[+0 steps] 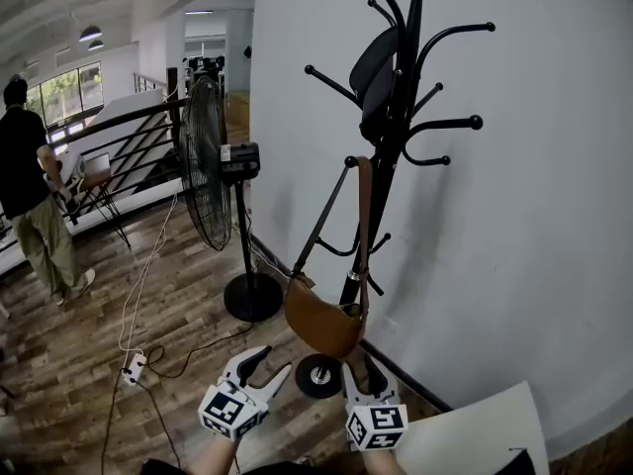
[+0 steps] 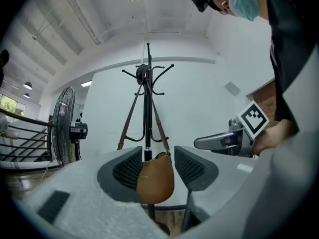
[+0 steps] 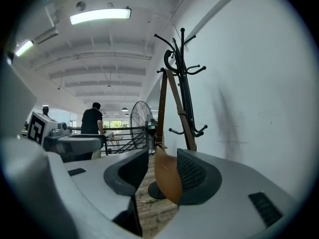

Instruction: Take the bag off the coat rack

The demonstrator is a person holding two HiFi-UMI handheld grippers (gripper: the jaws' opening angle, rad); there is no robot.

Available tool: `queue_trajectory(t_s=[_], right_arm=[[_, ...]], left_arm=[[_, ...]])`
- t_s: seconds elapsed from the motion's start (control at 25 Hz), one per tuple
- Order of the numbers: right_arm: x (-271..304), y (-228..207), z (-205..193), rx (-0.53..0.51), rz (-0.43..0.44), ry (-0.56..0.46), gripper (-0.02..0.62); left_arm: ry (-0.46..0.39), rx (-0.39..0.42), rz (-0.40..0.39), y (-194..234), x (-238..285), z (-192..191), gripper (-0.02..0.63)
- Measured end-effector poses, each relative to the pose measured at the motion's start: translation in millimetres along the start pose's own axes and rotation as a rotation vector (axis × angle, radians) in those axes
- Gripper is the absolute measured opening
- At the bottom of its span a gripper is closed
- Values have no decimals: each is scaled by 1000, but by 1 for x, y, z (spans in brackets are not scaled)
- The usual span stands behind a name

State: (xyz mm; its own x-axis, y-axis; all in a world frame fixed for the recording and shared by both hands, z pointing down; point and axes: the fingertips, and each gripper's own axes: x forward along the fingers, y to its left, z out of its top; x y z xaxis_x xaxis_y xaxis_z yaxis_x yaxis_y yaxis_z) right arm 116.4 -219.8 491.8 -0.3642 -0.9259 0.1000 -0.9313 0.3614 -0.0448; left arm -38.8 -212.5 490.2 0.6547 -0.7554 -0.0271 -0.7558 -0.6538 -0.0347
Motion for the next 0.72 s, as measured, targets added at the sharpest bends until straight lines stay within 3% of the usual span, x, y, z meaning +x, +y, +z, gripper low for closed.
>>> queue_trajectory(t_s=[0.44,0.72], right_arm=[[37,-33,3,-7,49,-5,161],[67,-38,14,-12,13,-25,161]], left_arm=[[6,6,80,22,35,-7,195],[27,-24,38,51,63,-15,195]])
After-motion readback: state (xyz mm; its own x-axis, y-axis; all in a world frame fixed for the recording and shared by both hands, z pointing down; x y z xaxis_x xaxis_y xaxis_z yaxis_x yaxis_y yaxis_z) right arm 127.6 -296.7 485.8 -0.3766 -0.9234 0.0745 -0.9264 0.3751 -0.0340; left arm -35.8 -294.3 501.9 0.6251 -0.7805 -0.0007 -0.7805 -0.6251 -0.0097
